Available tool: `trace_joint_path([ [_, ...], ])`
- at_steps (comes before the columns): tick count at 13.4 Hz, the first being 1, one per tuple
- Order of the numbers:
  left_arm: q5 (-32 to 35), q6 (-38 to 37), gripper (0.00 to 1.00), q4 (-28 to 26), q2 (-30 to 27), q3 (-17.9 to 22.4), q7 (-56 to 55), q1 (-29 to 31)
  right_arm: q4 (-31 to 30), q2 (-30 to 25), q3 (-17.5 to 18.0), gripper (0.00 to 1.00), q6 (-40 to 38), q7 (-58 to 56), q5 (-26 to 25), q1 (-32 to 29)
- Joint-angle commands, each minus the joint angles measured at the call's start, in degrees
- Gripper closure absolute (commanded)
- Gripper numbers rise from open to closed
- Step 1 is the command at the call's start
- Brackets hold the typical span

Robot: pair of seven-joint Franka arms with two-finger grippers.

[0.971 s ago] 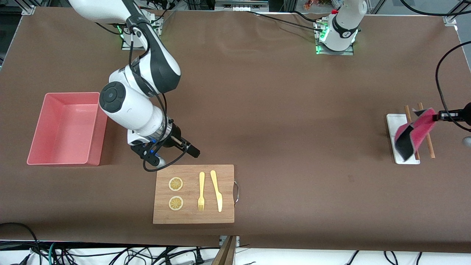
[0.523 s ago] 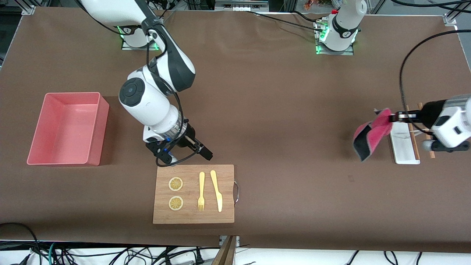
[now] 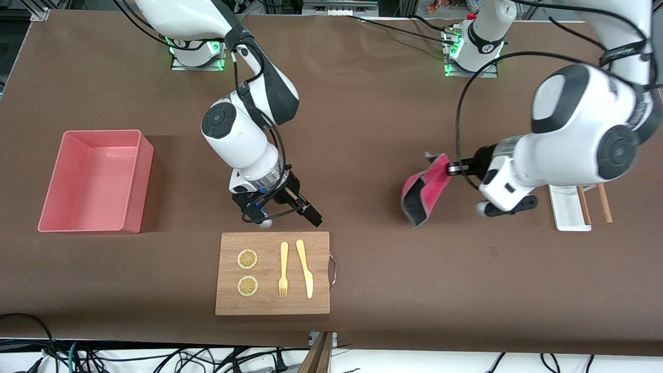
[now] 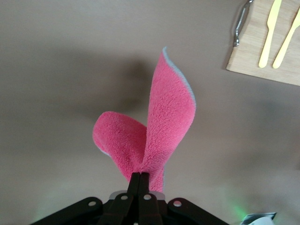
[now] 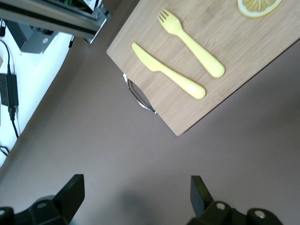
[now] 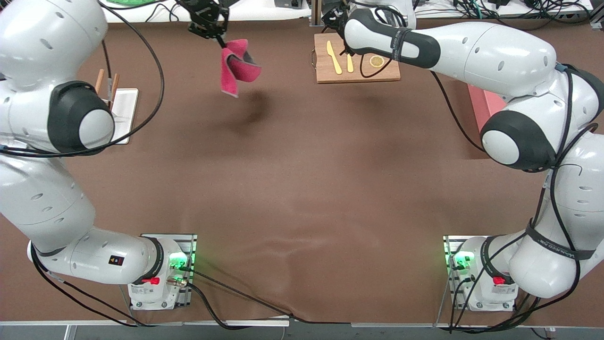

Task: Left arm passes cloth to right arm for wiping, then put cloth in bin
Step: 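Bring the cloth to the right gripper and grasp it with the right gripper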

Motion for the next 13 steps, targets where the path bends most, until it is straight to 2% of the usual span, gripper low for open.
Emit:
trace_joint_path([
  [1,-1.49,2.92,1.00,2.69,2.69,1.02,-6.80,-4.04,0.31,-0.02,1.38,0.00,0.23,0.47,1.09,0.30],
  [3,-3.93,4.77,1.00,2.69,3.22,1.02,-10.06,-5.89,0.31,0.07,2.08,0.00,0.05,0.29,1.18,0.39],
  [6,-13.25,8.11,1.00,2.69,3.92,1.02,-12.96,-6.16,0.31,0.59,2.61,0.00,0.49,0.47,1.36,0.39],
  [9,-14.94,11.54,1.00,2.87,5.06,0.93,-15.25,-8.36,1.36,1.91,3.40,0.00,0.67,0.56,1.36,0.39],
  [11,-18.36,13.12,1.00,2.87,5.59,1.02,-17.36,-9.85,3.55,3.40,3.58,0.00,0.67,0.82,1.36,0.57],
  [13,-18.46,14.80,1.00,2.87,5.68,1.02,-19.73,-11.08,4.71,4.19,3.58,0.00,0.67,0.82,1.36,0.57],
])
